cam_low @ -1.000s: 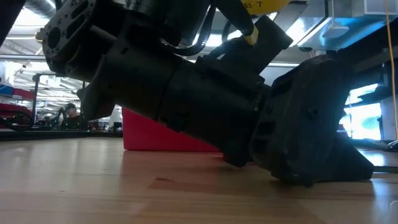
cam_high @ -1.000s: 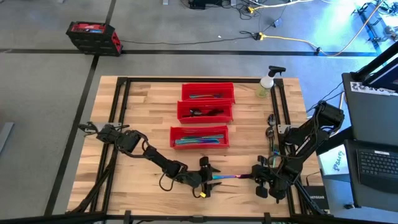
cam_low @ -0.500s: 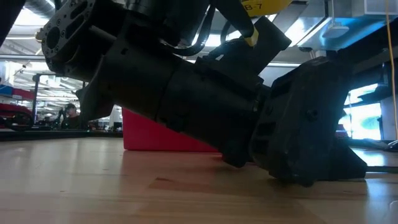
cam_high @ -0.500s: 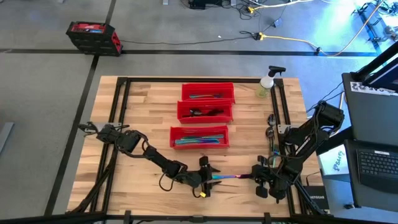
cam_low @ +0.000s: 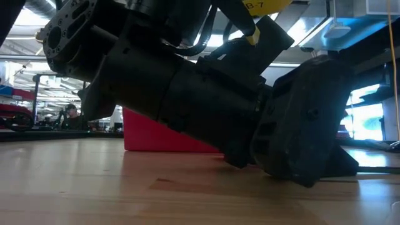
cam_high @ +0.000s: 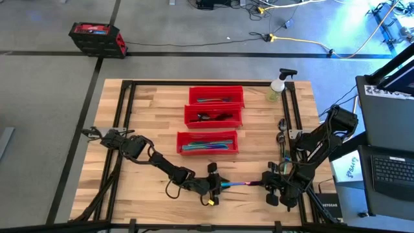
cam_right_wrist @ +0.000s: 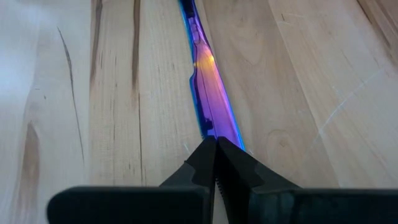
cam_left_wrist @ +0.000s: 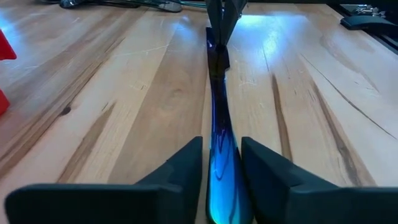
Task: Sort silverware
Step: Put the purple table knife into the bottom red bin
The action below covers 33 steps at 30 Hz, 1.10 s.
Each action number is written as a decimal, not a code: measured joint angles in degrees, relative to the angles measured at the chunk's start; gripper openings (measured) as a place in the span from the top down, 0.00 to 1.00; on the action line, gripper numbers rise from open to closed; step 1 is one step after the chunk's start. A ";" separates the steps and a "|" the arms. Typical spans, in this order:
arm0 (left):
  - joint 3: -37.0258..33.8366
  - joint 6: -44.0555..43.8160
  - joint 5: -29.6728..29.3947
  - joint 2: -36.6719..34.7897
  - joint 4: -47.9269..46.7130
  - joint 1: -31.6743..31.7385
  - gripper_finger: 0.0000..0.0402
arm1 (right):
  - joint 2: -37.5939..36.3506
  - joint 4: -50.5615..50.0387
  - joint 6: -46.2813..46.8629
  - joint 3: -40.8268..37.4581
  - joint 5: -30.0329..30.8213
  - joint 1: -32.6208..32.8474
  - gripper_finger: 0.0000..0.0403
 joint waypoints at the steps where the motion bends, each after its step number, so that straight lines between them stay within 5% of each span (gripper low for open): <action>1: 0.00 -0.03 0.14 0.00 0.00 0.00 0.79 | 0.00 0.00 -0.01 0.00 0.00 0.02 1.00; 33: 0.11 -6.60 3.07 -0.17 -4.11 0.24 0.79 | 0.00 -0.02 -0.16 0.02 0.09 0.02 1.00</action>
